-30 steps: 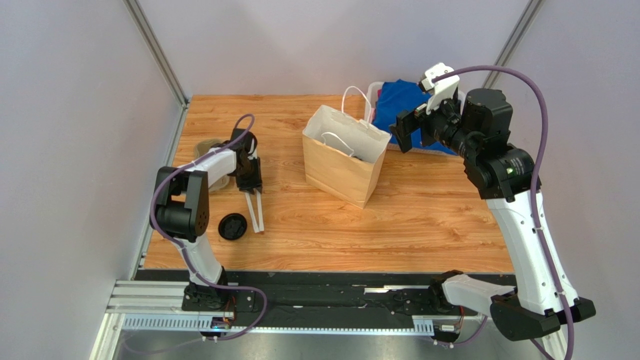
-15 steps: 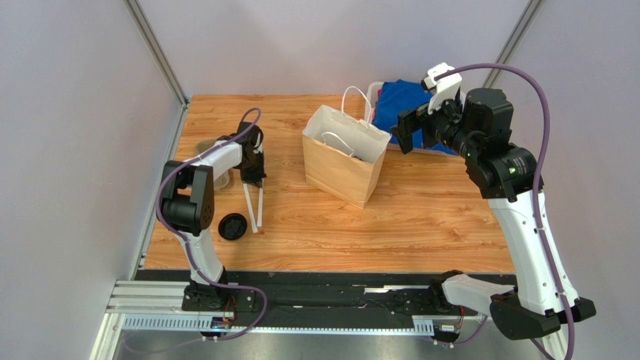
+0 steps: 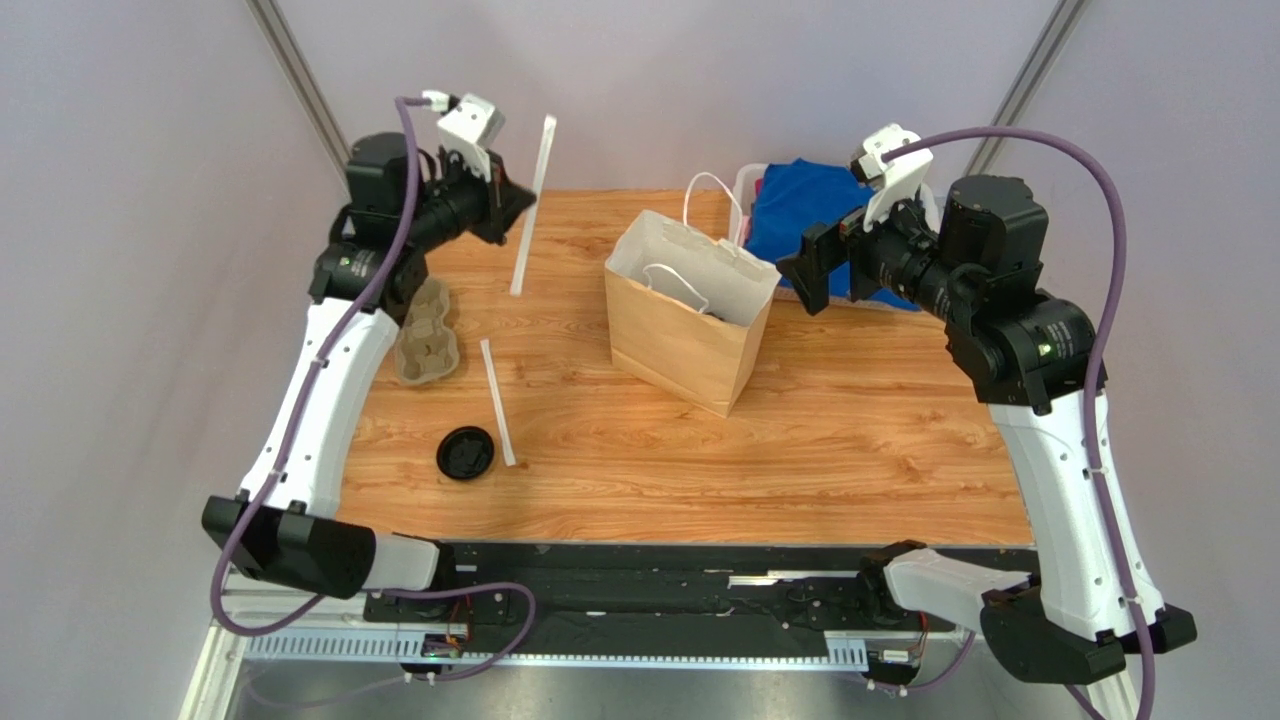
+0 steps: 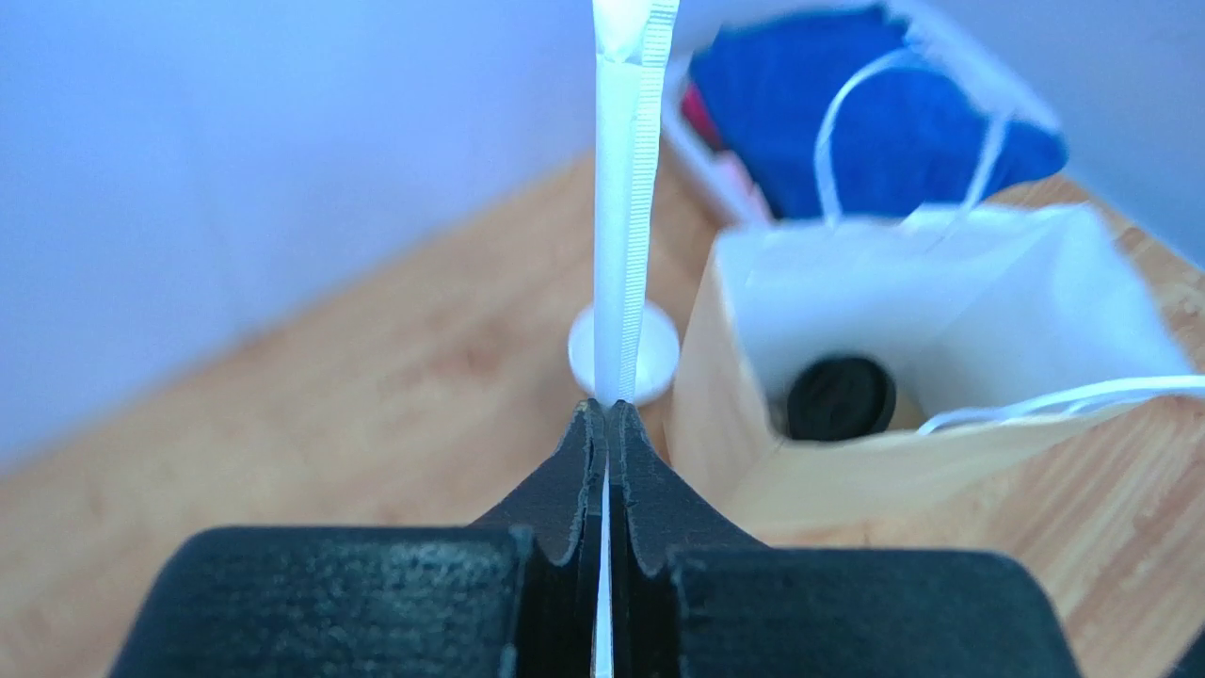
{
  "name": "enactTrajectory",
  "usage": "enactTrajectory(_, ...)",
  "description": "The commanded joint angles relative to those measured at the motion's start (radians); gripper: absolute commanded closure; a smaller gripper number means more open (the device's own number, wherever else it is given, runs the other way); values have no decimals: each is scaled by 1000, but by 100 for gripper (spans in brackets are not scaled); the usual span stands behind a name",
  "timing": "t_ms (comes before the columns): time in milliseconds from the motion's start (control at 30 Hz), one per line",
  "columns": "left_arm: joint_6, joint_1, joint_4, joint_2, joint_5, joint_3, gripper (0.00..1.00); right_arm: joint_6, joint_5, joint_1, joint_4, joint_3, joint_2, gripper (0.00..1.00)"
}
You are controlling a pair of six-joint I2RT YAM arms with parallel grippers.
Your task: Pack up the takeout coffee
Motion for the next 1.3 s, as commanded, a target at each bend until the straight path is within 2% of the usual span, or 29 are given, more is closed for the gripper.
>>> enactTrajectory(0,230,-6,138,15,245,159,100,11,-34,-4,-16,40,-38,1)
enactTrajectory(67,250,-6,200,35,293,224,100,11,-32,-3,-23,38,-43,1)
enactTrajectory(100,224,-8,296,41,326,233,100,11,-31,-3,-26,38,-50,1)
enactTrajectory(200,163,-26,451,82,398,290,100,12,-17,-3,-27,23,-64,1)
enactTrajectory(300,88,-63,531,151,502,376,100,23,-3,-3,-27,10,-76,1)
enactTrajectory(400,101,-129,570,190,570,395,100,41,5,-3,-27,-11,-93,1)
enactTrajectory(733,267,-276,440,256,616,315,100,70,29,-3,-29,-68,-141,0)
enactTrajectory(933,313,-287,369,289,619,247,100,78,26,-4,-30,-83,-146,0)
enactTrajectory(1267,532,-288,190,345,623,204,100,77,35,-6,-35,-85,-152,0)
